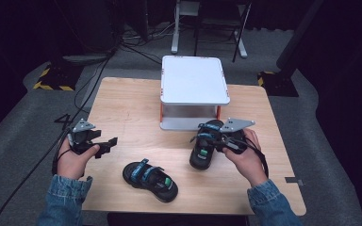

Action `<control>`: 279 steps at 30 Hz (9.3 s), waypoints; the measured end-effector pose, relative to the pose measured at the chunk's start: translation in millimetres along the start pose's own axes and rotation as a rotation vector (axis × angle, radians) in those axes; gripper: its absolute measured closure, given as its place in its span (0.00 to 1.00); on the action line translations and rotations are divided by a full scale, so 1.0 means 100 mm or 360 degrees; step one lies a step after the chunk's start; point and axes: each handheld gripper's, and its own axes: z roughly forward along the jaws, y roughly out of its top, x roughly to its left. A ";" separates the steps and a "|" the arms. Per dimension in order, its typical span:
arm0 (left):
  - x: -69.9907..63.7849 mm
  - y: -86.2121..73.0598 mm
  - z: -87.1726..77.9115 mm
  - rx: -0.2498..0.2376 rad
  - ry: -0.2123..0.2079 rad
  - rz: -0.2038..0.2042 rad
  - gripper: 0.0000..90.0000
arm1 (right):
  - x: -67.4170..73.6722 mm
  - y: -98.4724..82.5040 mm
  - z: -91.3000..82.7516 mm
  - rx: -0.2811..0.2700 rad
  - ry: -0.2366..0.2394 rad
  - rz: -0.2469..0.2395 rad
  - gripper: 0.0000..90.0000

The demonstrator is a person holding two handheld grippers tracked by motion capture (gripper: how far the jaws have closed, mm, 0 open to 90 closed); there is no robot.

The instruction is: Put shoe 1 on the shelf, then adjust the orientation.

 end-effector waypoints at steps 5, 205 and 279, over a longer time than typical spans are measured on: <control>0.05 -0.08 -0.06 -0.0002 0.0023 -0.0031 0.27 | -0.09 0.22 0.21 -0.0004 -0.0002 -0.0035 0.73; 0.17 -0.08 0.11 0.0062 0.0032 -0.0057 0.27 | 0.95 0.15 0.40 0.0010 0.0435 -0.0024 0.41; 0.24 -0.30 0.06 0.0138 0.0047 -0.0085 0.27 | -0.19 -0.24 0.15 -0.0188 -0.0211 0.0539 0.84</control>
